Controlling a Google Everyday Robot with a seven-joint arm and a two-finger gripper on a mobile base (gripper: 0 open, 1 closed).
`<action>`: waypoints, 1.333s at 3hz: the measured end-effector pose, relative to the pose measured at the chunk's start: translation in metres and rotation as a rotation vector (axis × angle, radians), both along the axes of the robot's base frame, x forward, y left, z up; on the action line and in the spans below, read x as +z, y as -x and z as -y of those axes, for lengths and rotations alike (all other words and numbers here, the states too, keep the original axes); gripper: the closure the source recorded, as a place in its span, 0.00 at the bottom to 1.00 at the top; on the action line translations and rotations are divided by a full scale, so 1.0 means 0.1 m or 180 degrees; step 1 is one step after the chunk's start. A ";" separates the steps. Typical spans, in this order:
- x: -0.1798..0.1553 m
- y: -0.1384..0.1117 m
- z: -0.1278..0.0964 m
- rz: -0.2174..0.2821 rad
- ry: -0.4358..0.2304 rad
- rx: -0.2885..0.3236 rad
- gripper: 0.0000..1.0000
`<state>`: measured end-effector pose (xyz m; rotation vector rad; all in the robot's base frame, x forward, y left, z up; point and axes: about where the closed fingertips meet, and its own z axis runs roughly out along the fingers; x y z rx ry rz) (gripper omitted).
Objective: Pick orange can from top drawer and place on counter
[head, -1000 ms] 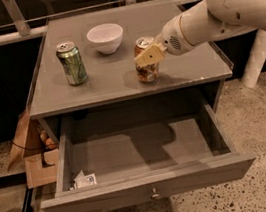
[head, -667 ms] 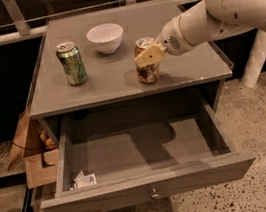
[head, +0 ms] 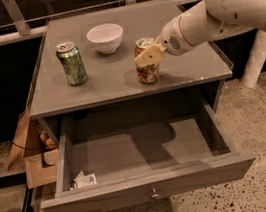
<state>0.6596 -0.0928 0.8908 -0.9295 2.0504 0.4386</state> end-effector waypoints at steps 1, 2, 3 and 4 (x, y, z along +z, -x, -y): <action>0.00 0.00 0.00 0.0000 0.0000 0.0000 0.35; 0.00 0.00 0.00 0.0000 0.0000 0.0000 0.11; 0.00 0.00 0.00 0.0000 0.0000 0.0000 0.00; 0.00 0.00 0.00 0.0000 0.0000 0.0000 0.00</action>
Offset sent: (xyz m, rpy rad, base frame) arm 0.0000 0.0000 0.0000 0.0000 0.0000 0.0000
